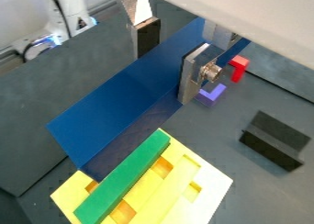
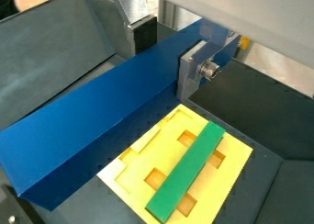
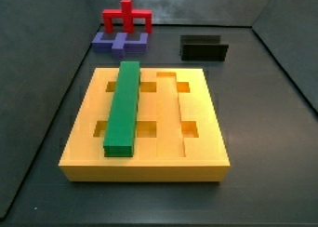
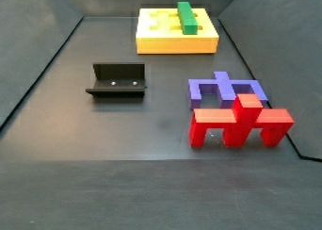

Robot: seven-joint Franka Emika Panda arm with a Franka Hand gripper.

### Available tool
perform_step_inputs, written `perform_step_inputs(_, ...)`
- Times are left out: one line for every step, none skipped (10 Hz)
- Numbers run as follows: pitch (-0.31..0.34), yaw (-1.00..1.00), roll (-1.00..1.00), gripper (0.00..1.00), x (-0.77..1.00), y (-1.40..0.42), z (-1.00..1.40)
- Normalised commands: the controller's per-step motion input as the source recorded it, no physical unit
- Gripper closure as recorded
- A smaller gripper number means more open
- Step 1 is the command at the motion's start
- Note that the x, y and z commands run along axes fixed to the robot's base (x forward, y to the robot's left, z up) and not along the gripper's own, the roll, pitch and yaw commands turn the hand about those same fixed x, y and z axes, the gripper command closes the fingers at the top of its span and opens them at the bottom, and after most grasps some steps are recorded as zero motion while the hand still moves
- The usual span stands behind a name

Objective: Pick up the blue object. Move up. Move to above the board. Insert the blue object.
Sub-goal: Insert the blue object.

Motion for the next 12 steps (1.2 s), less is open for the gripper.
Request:
perform_step_inputs(-0.131,0.00,-0.22,1.00,0.05,0.00,-0.61)
perform_step_inputs(-0.140,0.00,-0.22,1.00,0.05,0.00,-0.64)
perform_step_inputs(-0.137,0.00,-0.22,1.00,0.05,0.00,-0.66)
perform_step_inputs(-0.133,0.00,-0.22,1.00,0.07,0.00,-0.66)
perform_step_inputs(-0.130,0.00,-0.22,1.00,0.07,0.00,-0.67)
perform_step_inputs(-0.117,0.00,-0.21,1.00,0.05,-0.03,-0.69)
perform_step_inputs(-0.116,0.00,-0.20,1.00,0.04,-0.06,-0.68)
perform_step_inputs(-0.116,0.00,-0.21,1.00,0.05,-0.07,-0.66)
perform_step_inputs(-0.116,0.00,-0.21,1.00,0.06,-0.10,-0.65)
perform_step_inputs(-0.113,0.02,-0.03,1.00,0.00,-0.38,-0.89)
perform_step_inputs(-0.116,0.00,-0.06,1.00,0.04,-0.30,-0.84)
perform_step_inputs(-0.133,0.00,-0.02,1.00,0.04,-0.32,-0.82)
